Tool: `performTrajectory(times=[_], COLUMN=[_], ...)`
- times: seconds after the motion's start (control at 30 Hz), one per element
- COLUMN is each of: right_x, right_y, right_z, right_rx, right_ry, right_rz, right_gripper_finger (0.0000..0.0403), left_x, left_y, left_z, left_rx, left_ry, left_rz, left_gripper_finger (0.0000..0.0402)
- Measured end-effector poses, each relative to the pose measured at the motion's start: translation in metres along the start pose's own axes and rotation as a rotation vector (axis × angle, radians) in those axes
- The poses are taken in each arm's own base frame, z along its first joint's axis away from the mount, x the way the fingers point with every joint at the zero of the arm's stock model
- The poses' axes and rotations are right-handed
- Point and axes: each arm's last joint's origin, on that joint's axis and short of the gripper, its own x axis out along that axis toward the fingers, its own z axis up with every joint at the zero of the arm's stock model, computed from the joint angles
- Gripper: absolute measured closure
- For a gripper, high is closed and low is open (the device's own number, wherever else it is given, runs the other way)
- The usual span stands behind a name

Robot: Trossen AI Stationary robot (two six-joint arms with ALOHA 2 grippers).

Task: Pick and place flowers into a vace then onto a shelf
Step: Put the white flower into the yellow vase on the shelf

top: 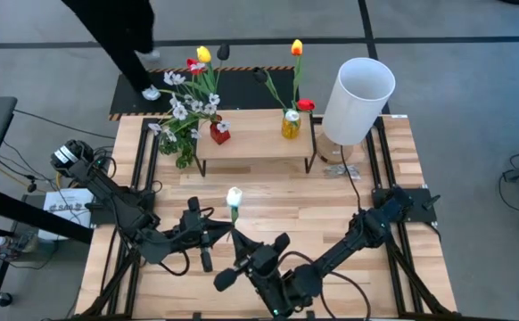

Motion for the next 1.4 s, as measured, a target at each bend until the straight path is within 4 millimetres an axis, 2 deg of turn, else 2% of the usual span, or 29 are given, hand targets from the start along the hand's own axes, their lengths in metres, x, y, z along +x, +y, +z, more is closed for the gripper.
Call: performTrajectory(times=[0.2,0.47,0.67,0.9,1.23,1.4], right_x=[-0.001,-0.023,-0.021,-0.02,-0.019,-0.017], right_y=[-0.004,-0.02,-0.023,-0.023,-0.007,-0.006], right_z=[0.006,0.021,0.023,0.022,0.003,0.001], right_rx=[-0.003,0.102,0.139,0.174,0.147,0.158], right_ry=[0.001,0.017,0.016,0.015,0.013,0.012], right_rz=[0.002,0.043,0.039,0.037,0.036,0.032], right_gripper_finger=[0.0392,0.0301,0.0262,0.0267,0.0286,0.0285], left_x=[0.0,0.0,0.0,-0.001,0.005,0.006], left_y=[0.0,0.0,-0.004,-0.008,-0.008,-0.008], left_z=[0.0,0.0,0.005,0.008,0.012,0.012], left_rx=[0.0,-0.002,-0.056,-0.078,-0.101,-0.096], left_ry=[0.001,0.0,-0.006,-0.006,0.014,0.013], left_rz=[-0.003,-0.003,-0.088,-0.178,-0.308,-0.311], left_gripper_finger=[0.04,0.04,0.04,0.04,0.04,0.04])
